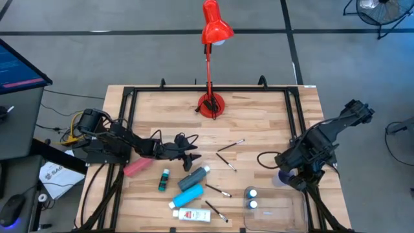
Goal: Pick & Place Paint Supplies
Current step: Put the black gold paint brush into the purple cup
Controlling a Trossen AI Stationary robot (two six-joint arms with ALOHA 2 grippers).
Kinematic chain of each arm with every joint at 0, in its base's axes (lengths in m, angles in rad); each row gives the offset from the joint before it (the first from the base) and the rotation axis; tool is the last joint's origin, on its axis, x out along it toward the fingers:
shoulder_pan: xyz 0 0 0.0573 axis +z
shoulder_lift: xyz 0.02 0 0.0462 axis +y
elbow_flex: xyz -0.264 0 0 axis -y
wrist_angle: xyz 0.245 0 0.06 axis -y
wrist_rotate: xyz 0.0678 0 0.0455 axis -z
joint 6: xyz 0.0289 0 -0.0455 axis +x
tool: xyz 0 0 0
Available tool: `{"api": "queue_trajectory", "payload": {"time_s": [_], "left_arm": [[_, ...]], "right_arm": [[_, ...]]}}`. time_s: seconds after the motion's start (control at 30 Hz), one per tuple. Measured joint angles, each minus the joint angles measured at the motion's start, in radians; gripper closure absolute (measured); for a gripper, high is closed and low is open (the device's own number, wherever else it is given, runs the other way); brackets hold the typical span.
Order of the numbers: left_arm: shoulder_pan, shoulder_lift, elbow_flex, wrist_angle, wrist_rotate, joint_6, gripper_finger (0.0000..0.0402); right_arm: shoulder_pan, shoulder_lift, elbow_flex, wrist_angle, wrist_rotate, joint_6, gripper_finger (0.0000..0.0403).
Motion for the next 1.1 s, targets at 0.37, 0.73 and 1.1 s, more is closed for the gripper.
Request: {"api": "queue_trajectory", "payload": {"time_s": [0.37,0.73,1.1], "left_arm": [[0.0,0.0,0.0,0.0,0.0,0.0,0.0193],[-0.005,0.0,0.0,0.0,0.0,0.0,0.0193],[-0.005,0.0,-0.001,0.0,0.0,0.0,0.0193]], "right_arm": [[-0.014,0.044,0.0,0.001,0.002,-0.05,0.04],[-0.042,0.089,0.0,0.0,0.012,-0.138,0.04],[-0.066,0.089,-0.035,0.001,0.027,-0.158,0.04]]}}
